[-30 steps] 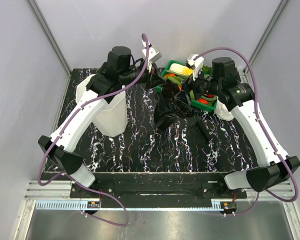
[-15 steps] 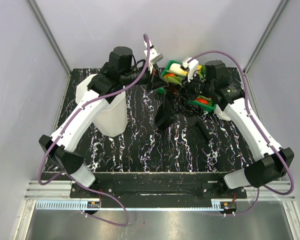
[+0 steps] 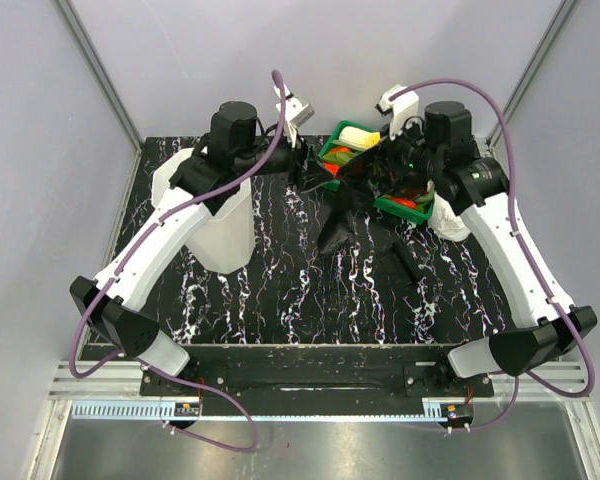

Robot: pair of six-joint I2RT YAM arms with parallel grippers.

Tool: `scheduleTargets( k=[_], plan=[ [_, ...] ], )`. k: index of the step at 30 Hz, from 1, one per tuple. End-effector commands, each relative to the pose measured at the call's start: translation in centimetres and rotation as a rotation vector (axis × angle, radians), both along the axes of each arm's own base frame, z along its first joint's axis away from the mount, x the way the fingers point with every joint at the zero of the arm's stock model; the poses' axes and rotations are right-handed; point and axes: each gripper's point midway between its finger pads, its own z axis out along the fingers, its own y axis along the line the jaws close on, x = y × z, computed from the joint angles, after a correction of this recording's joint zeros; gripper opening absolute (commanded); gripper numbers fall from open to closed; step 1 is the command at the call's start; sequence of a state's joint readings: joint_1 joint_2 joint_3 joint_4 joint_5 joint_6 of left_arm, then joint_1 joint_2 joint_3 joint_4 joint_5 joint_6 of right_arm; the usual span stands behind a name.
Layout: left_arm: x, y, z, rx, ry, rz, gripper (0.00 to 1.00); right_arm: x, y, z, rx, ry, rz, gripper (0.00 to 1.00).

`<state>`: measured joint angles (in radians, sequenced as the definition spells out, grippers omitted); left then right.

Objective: Put the trash bags into the trash bin
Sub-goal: Unfold the trash bag at the center of the board.

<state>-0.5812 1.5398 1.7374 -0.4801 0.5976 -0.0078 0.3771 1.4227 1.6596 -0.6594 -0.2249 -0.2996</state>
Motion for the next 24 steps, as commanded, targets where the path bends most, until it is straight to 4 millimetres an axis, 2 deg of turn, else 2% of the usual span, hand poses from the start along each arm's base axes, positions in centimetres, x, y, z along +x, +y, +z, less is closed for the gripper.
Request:
scheduleTargets(
  k=[1, 6, 10, 14, 16, 19, 24],
  plan=[
    [-0.4, -0.5, 4.3, -0.169, 0.060, 0.047, 0.99, 1.6, -1.6, 4.2, 0.043, -0.079, -0.160, 0.00],
    [0.5, -0.9, 5.3, -0.167, 0.109, 0.130, 0.99, 4.0, -2.6, 5.6, 0.095, -0.109, -0.307, 0.00],
    [-0.5, -2.9, 5.0, -0.160, 0.080, 0.104, 0.99, 6.1, -2.6, 5.5, 0.121, -0.096, -0.372, 0.00],
    [0.4, -4.9, 2.9, -0.165, 0.167, 0.296, 0.99, 7.3, -2.6, 5.5, 0.134, -0.098, -0.415, 0.00],
    [0.4, -5.9, 1.9, -0.147, 0.179, 0.321, 0.99, 7.6, -2.7, 5.6, 0.148, -0.104, -0.430, 0.00],
    [1.5, -7.0, 1.0, -0.171, 0.235, 0.376, 0.99, 7.6, -2.5, 6.0, 0.200, -0.111, -0.438, 0.00],
    [5.2, -6.2, 0.6, -0.178, 0.194, 0.586, 0.99, 7.3, -2.2, 6.4, 0.252, -0.088, -0.448, 0.00]
  ],
)
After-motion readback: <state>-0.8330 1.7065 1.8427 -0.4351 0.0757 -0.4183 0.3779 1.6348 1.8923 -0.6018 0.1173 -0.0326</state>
